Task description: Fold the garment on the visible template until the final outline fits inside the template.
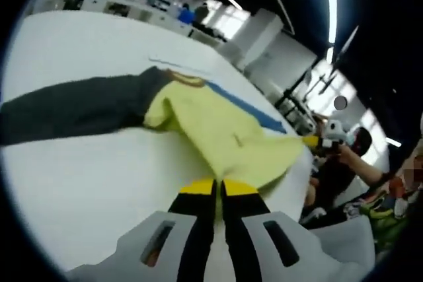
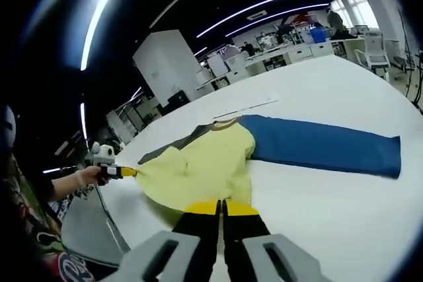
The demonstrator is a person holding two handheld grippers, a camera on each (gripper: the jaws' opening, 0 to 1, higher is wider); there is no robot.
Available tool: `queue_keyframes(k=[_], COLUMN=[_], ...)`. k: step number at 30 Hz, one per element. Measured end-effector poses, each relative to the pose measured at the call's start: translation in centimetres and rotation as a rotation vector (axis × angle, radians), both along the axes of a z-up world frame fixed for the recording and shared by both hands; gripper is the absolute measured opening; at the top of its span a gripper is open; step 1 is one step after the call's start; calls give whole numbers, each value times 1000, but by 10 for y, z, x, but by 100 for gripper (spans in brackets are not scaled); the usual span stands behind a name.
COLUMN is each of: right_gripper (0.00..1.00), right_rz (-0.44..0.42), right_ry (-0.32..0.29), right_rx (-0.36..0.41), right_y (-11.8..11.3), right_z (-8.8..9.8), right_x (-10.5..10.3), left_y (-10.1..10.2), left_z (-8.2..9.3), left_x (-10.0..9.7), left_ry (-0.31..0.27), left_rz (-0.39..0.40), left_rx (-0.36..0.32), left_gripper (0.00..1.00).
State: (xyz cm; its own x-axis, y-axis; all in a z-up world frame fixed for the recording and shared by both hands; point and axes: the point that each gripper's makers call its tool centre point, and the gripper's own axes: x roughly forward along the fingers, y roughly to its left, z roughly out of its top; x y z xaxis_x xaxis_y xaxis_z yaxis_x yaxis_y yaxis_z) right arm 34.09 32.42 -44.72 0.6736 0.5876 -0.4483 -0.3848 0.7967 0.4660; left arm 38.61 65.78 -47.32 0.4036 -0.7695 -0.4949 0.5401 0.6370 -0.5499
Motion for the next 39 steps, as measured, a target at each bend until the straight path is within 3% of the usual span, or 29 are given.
queue_keyframes(k=[7, 11, 13, 18, 27, 39], right_gripper=[0, 0, 0, 0, 0, 0], right_rz=[92, 109, 115, 148, 208, 223], right_ry=[51, 92, 112, 161, 193, 238], right_rx=[-31, -42, -44, -64, -115, -149], right_y=[13, 12, 12, 15, 19, 18], right_z=[-13, -26, -30, -44, -59, -73], right_x=[-25, -33, -36, -45, -56, -66], left_y=[8, 13, 18, 23, 26, 28], left_z=[-14, -20, -27, -37, -43, -53], left_x=[-31, -44, -54, -67, -81, -87], left_ry=[81, 119, 181, 231, 257, 276], left_rz=[3, 4, 17, 30, 20, 32], left_rx=[37, 44, 60, 67, 90, 96], left_gripper=[0, 0, 0, 0, 0, 0])
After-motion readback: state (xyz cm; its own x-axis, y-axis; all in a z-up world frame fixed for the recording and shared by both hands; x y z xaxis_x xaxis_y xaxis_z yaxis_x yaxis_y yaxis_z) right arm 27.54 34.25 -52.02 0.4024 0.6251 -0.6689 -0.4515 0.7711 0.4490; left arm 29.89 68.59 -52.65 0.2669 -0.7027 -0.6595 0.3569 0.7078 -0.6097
